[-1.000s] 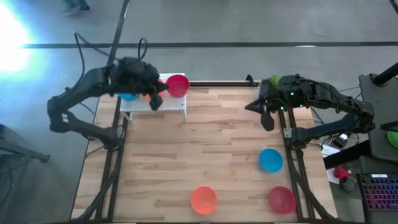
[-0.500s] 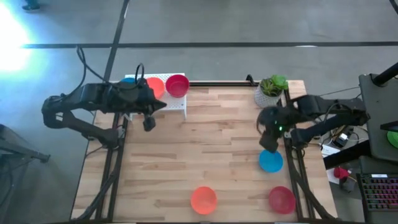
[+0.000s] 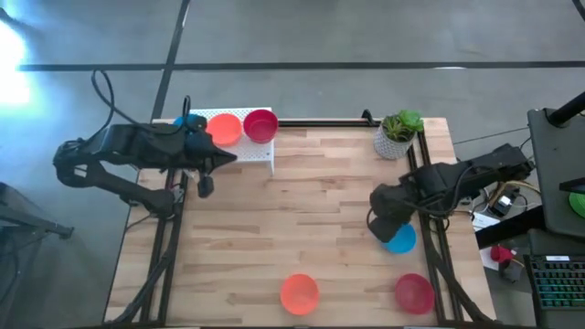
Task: Pick & Place Mini bowls
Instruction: Stack the blue bowl on top of the blue bowl on the shelf
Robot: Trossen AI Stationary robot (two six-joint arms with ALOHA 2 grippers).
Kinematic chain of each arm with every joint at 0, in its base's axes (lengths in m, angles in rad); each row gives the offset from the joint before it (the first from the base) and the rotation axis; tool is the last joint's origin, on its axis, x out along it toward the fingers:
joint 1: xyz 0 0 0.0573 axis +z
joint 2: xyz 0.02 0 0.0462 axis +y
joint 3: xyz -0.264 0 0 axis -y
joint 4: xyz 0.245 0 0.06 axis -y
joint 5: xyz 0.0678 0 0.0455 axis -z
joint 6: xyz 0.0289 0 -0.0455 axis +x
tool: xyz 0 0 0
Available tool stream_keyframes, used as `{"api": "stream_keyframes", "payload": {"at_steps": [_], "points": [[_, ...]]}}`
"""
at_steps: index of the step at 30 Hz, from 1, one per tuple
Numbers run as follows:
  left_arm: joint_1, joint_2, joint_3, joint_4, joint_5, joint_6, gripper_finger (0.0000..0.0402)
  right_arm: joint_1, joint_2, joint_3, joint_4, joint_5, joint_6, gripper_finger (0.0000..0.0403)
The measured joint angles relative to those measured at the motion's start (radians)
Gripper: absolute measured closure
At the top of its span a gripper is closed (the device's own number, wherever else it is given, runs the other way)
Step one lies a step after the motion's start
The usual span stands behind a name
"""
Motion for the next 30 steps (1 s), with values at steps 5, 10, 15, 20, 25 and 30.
{"api": "stream_keyframes", "payload": {"at_steps": [5,10,15,20,25,30], "points": [[0.0,-0.017,0.0,0.0,0.0,0.0,0.0402,0.0,0.038,-0.013,0.006,-0.01,-0.007,0.0375],[0.0,-0.026,0.0,0.0,0.0,0.0,0.0402,0.0,0.076,-0.061,0.009,-0.011,0.071,0.0331],[0.0,-0.027,0.0,-0.001,0.0,0.003,0.0402,0.0,0.116,-0.153,0.083,-0.013,0.117,0.0289],[0.0,-0.027,0.0,-0.001,0.0,0.006,0.0402,-0.001,0.145,-0.239,0.207,-0.035,0.144,0.0264],[0.0,-0.027,0.0,-0.002,0.001,0.007,0.0402,0.0,0.178,-0.303,0.212,-0.079,0.184,0.025],[0.0,-0.027,0.0,-0.002,0.002,0.004,0.0402,0.0,0.195,-0.336,0.271,-0.084,0.183,0.0245]]}}
